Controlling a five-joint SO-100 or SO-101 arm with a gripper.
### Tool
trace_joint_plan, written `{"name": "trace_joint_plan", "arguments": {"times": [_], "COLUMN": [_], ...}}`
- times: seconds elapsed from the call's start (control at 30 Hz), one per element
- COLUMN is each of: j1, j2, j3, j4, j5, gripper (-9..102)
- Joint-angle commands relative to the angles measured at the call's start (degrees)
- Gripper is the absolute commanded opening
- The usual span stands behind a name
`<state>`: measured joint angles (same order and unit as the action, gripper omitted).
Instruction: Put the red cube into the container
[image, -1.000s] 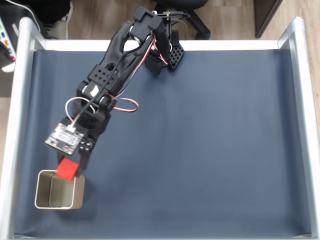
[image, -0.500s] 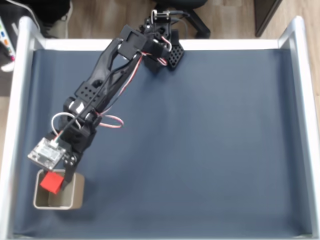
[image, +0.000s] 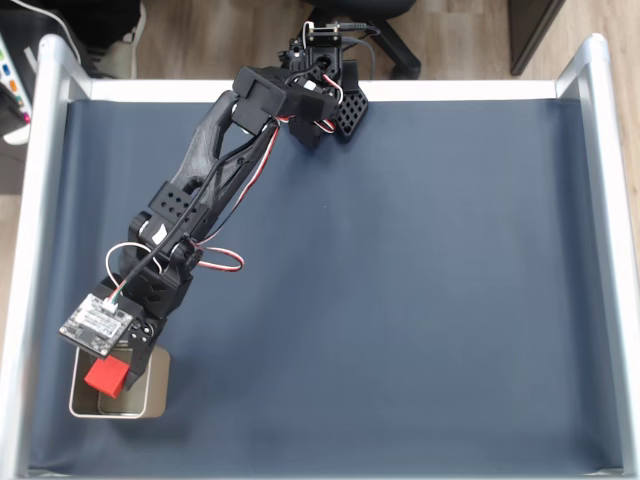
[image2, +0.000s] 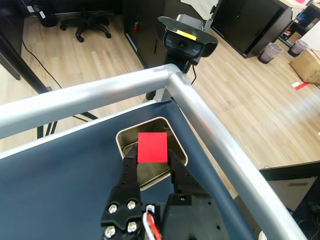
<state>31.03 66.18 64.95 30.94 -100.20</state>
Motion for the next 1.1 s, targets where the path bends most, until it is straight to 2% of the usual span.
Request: {"name": "trace_joint_plan", "arguments": {"times": [0.0, 0.37, 0.7, 1.07], "j1": [-0.2, 0.1, 0.1, 0.1], "j2": [0.5, -0.4, -0.4, 0.1], "j3": [-3.4, -2.7, -0.9, 1.3], "j4": [-1.7, -3.3, -6.3, -6.3], "j5": [0.8, 2.3, 4.3, 3.0], "gripper": [0, 1, 13, 19]}}
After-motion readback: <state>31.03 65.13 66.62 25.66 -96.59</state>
